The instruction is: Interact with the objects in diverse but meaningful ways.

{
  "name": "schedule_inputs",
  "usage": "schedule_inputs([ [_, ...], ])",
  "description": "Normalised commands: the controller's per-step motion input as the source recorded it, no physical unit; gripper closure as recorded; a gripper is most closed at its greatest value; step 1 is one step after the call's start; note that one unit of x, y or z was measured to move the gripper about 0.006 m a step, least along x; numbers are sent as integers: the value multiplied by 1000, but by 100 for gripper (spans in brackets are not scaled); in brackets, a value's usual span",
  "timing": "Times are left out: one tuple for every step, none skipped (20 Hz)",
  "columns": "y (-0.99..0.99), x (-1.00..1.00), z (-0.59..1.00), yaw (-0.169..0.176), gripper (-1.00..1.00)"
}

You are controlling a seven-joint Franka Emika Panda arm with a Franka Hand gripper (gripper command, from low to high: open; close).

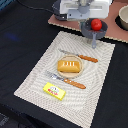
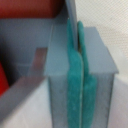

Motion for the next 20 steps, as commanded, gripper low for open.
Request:
schedule_inputs([
  [-386,-814,320,-77,100],
  [-366,-837,337,-73,100],
  [-311,-874,369,-68,100],
  [-283,-903,369,-61,100],
  [-291,-897,343,-48,100],
  [-274,-914,320,-41,100],
  [-283,-911,303,-29,100],
  [-286,-906,277,-27,100],
  [-286,-903,254,-27,100],
  [-309,-894,249,-16,100],
  [-351,-877,240,0,100],
  [-377,-871,206,0,100],
  [-357,-886,151,0,100],
  [-349,-871,80,0,100],
  [-357,-843,26,0,100],
  [-371,-811,0,1,100],
  [-374,-786,0,11,100],
  [-383,-740,0,25,100],
  [-374,-700,0,43,100],
  [-380,-666,0,54,100],
])
